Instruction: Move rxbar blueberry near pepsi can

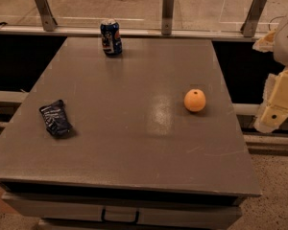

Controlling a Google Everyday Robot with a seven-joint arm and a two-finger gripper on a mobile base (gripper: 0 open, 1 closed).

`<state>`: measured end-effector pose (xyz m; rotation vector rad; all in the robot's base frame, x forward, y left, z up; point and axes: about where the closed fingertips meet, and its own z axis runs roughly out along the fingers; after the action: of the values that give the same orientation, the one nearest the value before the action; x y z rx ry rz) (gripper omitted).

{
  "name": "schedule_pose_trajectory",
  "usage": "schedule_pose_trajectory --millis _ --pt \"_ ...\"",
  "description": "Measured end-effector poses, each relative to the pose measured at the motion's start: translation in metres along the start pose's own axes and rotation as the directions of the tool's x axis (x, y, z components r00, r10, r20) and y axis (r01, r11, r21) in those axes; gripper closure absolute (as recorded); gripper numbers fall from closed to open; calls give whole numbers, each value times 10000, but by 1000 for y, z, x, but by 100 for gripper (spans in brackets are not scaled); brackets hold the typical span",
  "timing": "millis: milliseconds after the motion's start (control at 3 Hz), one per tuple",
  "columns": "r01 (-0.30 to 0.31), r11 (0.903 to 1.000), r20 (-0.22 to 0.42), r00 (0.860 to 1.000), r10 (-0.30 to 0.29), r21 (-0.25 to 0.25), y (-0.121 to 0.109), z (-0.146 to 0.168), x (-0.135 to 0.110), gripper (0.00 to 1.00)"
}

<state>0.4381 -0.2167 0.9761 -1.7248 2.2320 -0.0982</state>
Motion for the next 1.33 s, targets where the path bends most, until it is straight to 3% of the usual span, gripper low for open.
schedule_pose_trajectory --millis 333,667,1000,1333 --pt "0 10000 1 10000 0 2 0 0 0 0" --pt "1106 9935 503 9927 -1092 -255 6 19 -57 0" --pt "2741 9609 1401 9536 -2664 -389 29 39 -142 0" --pt "4370 8977 2629 8738 -4091 -558 72 56 -245 0"
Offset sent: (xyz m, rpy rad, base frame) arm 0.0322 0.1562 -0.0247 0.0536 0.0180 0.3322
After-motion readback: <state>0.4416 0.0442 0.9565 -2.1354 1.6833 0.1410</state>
